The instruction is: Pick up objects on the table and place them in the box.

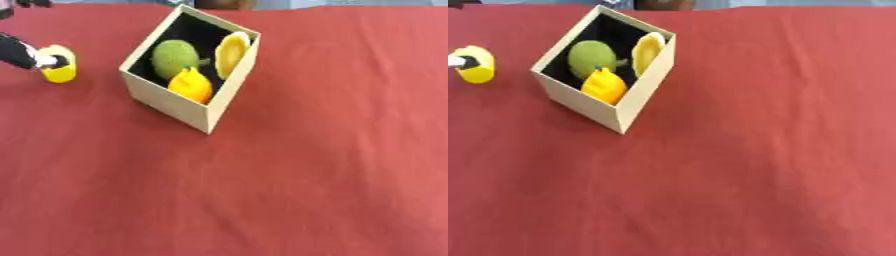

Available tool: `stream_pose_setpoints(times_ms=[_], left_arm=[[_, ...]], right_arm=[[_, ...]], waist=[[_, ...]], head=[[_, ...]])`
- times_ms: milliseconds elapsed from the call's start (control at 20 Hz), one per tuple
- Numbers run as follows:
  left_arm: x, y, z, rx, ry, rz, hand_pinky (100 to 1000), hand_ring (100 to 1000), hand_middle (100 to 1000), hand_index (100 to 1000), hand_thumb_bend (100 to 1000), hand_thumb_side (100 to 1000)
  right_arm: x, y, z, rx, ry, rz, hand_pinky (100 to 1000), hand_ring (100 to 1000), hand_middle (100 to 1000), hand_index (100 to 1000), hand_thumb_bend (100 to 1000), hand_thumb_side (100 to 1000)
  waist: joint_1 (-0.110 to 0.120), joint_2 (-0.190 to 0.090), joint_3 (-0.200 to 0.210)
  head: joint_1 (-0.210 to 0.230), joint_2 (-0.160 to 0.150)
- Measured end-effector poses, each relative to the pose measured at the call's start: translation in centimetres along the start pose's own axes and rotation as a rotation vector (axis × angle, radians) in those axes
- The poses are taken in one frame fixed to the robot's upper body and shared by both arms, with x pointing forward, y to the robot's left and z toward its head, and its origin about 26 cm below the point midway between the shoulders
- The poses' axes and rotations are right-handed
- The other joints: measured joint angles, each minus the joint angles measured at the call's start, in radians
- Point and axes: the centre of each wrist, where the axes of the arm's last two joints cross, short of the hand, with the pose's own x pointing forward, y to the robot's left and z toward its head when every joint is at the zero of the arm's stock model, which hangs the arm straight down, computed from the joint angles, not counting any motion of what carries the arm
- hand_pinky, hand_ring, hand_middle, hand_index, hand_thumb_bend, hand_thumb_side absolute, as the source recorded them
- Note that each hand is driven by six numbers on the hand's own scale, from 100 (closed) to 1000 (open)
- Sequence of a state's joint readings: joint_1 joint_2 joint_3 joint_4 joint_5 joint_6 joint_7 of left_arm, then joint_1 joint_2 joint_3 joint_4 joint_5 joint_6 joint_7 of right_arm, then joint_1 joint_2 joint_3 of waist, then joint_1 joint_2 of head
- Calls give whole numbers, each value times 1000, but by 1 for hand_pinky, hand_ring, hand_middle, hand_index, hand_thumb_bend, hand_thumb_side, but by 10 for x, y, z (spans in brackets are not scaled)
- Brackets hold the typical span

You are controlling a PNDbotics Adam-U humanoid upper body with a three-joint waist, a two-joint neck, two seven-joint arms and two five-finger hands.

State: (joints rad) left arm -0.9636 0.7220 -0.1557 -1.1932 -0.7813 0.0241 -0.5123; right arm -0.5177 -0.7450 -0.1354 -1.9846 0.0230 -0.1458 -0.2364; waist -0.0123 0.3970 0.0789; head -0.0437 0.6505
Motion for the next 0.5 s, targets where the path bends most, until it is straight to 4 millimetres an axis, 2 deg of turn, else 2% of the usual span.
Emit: stream_pose_setpoints(times_ms=[500], left_arm=[[-24, -28, -11, -41, 111, 54, 910, 897, 865, 919, 609, 402]], right_arm=[[-1, 0, 2, -5, 15, 2, 847, 834, 737, 770, 100, 660]], waist=[[-7, 4, -9]], head=[[26, -10]])
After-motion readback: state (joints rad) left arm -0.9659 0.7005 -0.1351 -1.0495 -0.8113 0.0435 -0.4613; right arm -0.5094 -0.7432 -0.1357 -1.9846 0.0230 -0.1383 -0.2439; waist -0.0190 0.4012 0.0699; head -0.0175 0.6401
